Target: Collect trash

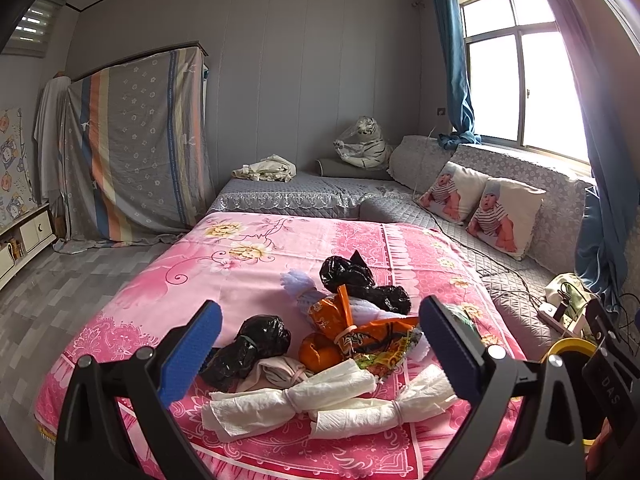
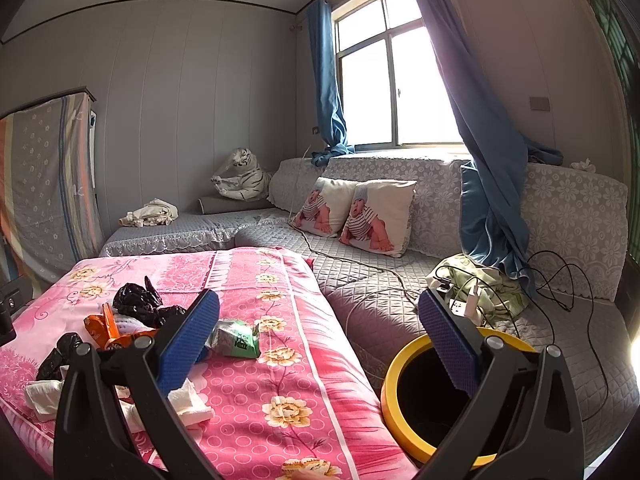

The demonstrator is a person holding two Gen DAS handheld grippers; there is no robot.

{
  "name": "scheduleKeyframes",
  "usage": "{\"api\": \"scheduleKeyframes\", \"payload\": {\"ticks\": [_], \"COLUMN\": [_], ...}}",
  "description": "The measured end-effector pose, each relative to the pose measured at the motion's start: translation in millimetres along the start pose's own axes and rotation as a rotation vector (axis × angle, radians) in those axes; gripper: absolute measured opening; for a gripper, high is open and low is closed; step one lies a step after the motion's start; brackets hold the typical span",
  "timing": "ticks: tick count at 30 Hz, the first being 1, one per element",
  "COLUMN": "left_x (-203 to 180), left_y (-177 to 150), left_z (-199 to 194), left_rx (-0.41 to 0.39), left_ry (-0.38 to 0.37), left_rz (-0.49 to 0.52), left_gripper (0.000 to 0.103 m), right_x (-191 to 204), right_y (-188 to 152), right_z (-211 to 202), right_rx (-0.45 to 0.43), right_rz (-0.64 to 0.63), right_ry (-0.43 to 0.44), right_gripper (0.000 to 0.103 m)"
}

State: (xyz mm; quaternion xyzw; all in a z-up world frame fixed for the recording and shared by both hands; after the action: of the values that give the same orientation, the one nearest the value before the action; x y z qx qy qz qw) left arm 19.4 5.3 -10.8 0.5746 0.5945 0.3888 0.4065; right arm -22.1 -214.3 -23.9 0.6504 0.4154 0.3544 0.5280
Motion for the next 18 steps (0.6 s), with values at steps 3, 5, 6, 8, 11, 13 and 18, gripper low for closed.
{"api": "scheduleKeyframes", "payload": {"ticks": [3, 5, 6, 8, 11, 13, 18], "left_x": [1, 4, 6, 11, 19, 27, 51], "left_y": [-1, -2, -4, -8, -15, -20, -31], "left_z": [5, 11, 14, 20, 31, 38, 56], "left_rx": [0.006, 0.029, 0.041, 0.053, 0.078, 0.1, 0.171], "left_ry": [-0.012, -0.043, -0.058, -0.078, -0.094, -0.116, -0.255], "left_rz": [0.041, 0.068, 0.077, 0.089, 0.132, 0.144, 0.144], "left_gripper": [0.095, 0.095, 0.095, 0.095, 0.095, 0.095, 0.095], "right_x": [1, 1, 1, 0, 0, 2, 12], "right_y": [-1, -2, -2, -4, -7, -8, -18], "right_z": [7, 13, 17, 24, 40, 52, 82], "right_rx": [0.016, 0.028, 0.033, 0.044, 0.08, 0.106, 0.187], "right_rz": [-0.008, -0.01, -0.013, -0.024, -0.041, -0.049, -0.065], "right_ry": [0.003, 0.003, 0.001, 0.001, 0.028, 0.067, 0.226], "right_gripper": [0.095, 0.095, 0.095, 0.095, 0.095, 0.095, 0.095]}}
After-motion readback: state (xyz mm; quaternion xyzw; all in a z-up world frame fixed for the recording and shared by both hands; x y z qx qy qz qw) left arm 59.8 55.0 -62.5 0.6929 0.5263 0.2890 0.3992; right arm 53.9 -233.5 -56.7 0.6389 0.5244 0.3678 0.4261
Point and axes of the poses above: each gripper's, at about its wrist camera, not at the fingertips, and z roughly the way its jaws point, x to its left, y to its top, the point moved 1 cm from there along z, roughly the way its jaws point, and after that the axes turned 1 degree about -x, right-handed, at the moved point
